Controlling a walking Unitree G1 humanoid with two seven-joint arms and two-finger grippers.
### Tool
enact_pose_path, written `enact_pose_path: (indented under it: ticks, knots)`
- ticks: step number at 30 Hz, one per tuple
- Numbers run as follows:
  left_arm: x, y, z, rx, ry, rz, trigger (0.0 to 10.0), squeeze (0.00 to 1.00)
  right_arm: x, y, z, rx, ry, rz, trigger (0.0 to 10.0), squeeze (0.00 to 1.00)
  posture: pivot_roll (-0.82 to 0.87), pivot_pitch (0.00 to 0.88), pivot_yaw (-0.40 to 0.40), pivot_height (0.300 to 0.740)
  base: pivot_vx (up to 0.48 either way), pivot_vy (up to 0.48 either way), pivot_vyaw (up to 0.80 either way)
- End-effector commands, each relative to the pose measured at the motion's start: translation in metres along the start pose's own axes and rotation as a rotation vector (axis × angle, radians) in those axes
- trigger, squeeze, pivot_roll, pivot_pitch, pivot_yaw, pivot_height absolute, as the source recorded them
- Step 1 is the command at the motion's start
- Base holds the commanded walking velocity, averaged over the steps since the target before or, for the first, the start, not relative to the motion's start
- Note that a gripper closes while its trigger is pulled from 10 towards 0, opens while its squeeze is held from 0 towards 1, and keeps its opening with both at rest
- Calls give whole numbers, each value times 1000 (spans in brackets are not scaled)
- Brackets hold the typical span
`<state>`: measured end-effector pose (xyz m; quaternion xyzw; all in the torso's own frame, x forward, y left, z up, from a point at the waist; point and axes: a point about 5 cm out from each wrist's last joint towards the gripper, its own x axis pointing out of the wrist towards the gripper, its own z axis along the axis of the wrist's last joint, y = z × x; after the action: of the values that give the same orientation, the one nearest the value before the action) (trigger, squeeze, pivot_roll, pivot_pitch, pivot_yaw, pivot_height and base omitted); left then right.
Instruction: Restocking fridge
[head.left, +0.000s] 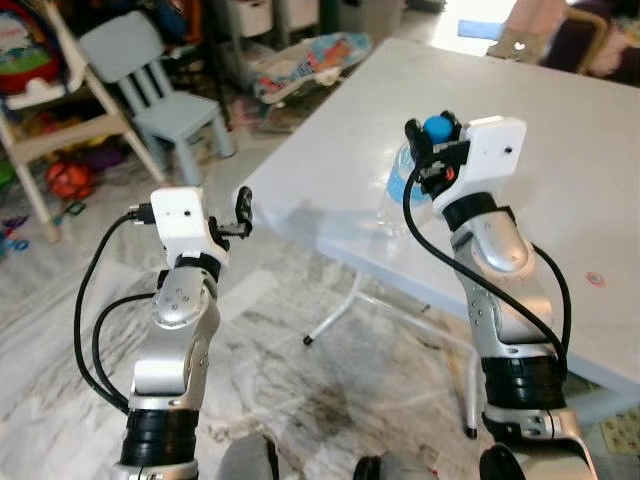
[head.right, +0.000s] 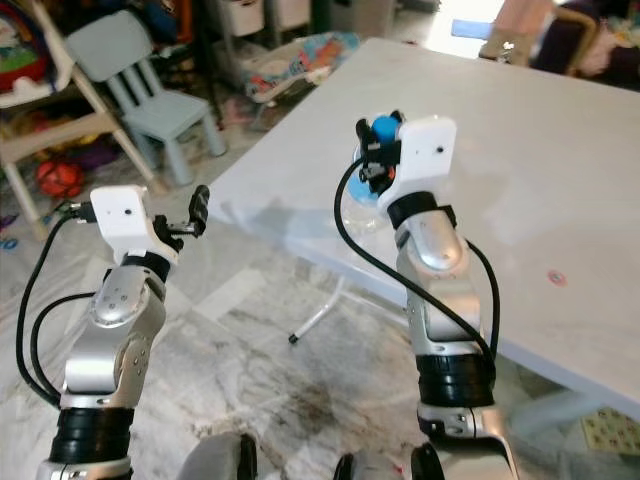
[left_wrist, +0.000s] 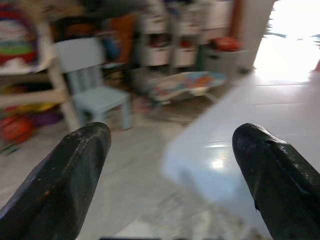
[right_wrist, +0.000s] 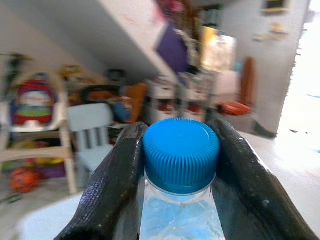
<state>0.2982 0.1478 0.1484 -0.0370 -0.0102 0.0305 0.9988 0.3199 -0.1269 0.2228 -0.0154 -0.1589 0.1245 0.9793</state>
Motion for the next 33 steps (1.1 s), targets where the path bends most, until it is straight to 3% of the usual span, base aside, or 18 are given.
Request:
enact_pose_path:
  ticks: [1, 19, 33]
  knots:
    - [1, 5, -2, 11, 13, 36, 10000, 0, 1, 7, 12, 15, -41, 20, 10000, 0, -40, 0, 14, 740, 0, 0, 800]
    - [8, 0, -1, 63, 4, 61, 10000, 0, -3, 14, -5, 58, 23, 19, 10000, 0, -25, 0, 20, 740, -286, 255, 800]
    - [11, -7, -2, 66, 17, 45, 10000, 0, -3, 15, -16, 90, 68, -19, 10000, 0, -13, 0, 12, 740, -423, 86, 800]
